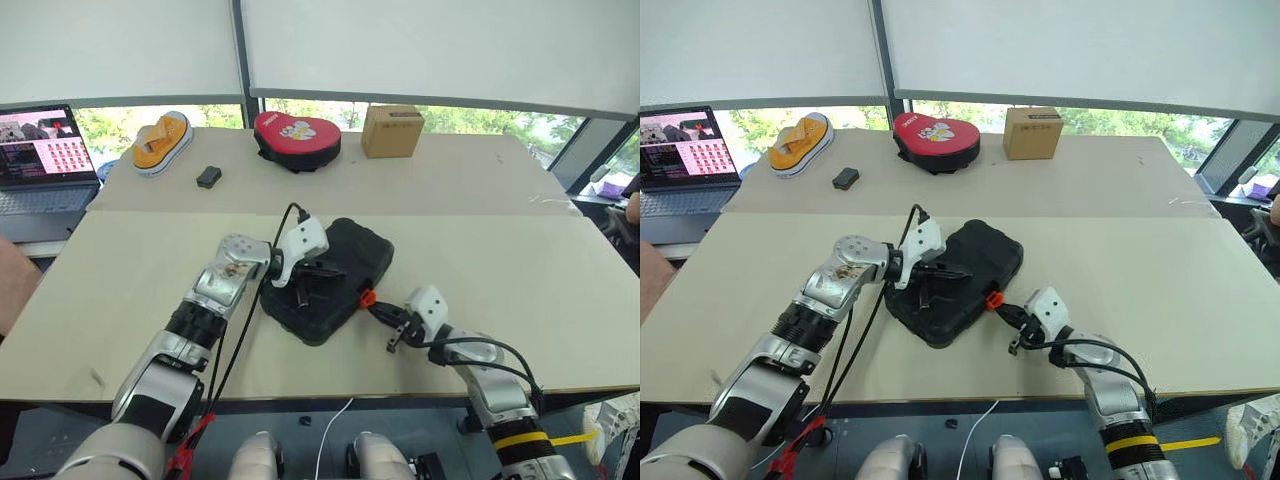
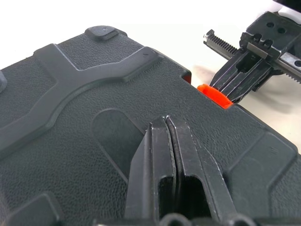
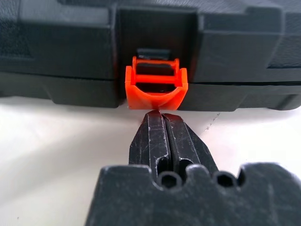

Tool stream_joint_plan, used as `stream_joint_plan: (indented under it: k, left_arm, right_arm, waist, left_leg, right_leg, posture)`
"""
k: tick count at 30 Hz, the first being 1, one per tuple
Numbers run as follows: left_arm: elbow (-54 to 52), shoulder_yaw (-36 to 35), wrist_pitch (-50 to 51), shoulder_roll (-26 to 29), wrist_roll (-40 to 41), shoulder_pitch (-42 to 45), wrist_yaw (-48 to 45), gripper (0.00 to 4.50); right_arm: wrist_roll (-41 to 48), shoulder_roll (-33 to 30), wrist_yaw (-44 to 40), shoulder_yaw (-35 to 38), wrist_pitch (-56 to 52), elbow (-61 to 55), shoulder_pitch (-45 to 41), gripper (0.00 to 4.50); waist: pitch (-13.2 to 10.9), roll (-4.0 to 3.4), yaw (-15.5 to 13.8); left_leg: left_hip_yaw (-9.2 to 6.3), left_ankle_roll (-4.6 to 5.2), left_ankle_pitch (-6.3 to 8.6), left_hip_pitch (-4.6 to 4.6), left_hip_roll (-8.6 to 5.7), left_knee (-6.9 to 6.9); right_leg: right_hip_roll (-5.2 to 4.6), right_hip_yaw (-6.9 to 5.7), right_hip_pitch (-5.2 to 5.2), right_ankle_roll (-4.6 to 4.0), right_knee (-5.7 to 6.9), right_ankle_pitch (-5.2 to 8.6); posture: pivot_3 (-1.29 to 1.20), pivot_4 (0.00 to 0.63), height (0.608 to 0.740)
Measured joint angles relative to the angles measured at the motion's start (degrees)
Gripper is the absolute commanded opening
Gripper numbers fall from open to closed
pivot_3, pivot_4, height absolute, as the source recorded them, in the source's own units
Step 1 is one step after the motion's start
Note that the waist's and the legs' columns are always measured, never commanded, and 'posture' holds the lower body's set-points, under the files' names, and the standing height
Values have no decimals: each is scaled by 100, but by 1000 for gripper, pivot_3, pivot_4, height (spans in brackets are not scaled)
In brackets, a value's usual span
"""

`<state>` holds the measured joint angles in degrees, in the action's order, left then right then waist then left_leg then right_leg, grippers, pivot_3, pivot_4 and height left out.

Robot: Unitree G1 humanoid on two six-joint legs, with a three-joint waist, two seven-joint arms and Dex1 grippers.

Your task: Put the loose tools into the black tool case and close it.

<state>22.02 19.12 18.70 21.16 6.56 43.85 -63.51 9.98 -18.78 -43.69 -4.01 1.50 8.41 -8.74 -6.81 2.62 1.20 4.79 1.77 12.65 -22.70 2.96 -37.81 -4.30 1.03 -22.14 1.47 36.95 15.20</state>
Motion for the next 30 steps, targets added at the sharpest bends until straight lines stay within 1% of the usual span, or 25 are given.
stream_joint_plan:
  k: [6,10,13,20,26,30]
  left_arm:
    - [-19,0,81,26,0,12,-69,61]
    - [-19,0,81,26,0,11,-67,61]
    - [-18,-1,81,30,0,10,-62,61]
    - [-19,-3,81,50,0,0,-46,61]
    - [-34,-3,81,51,1,-20,-25,61]
    - [-128,-4,81,50,1,-85,7,61]
  right_arm:
    - [474,145,-227,144,-70,-7,127,0]
    - [537,125,-283,156,-122,-127,192,0]
    - [602,76,-344,156,-378,-285,193,0]
    - [588,17,-315,43,-883,-562,167,0]
    - [462,17,-234,9,-903,-562,141,0]
    - [375,-128,-242,5,-901,-623,139,0]
  waist:
    - [2,-8,13]
    - [2,-14,13]
    - [2,-15,13]
    - [3,-16,18]
    - [3,-16,14]
    - [5,-19,-2]
  left_leg:
    - [1,-1,1,1,2,7]
    - [1,-1,1,1,6,8]
    - [1,-2,1,2,8,10]
    - [1,-2,2,9,12,16]
    - [3,-3,2,23,8,30]
    - [6,-3,2,34,1,51]
  right_leg:
    - [-2,3,-3,-5,1,3]
    - [-5,4,-5,-6,1,4]
    - [-6,4,-6,-9,1,5]
    - [-6,9,-6,-18,1,10]
    - [-8,19,-3,-20,-2,11]
    - [-11,31,-1,-20,-9,12]
  posture:
    - [0,150,740]
    - [0,150,740]
    - [0,150,740]
    - [0,150,740]
    - [0,150,740]
    - [0,150,740]
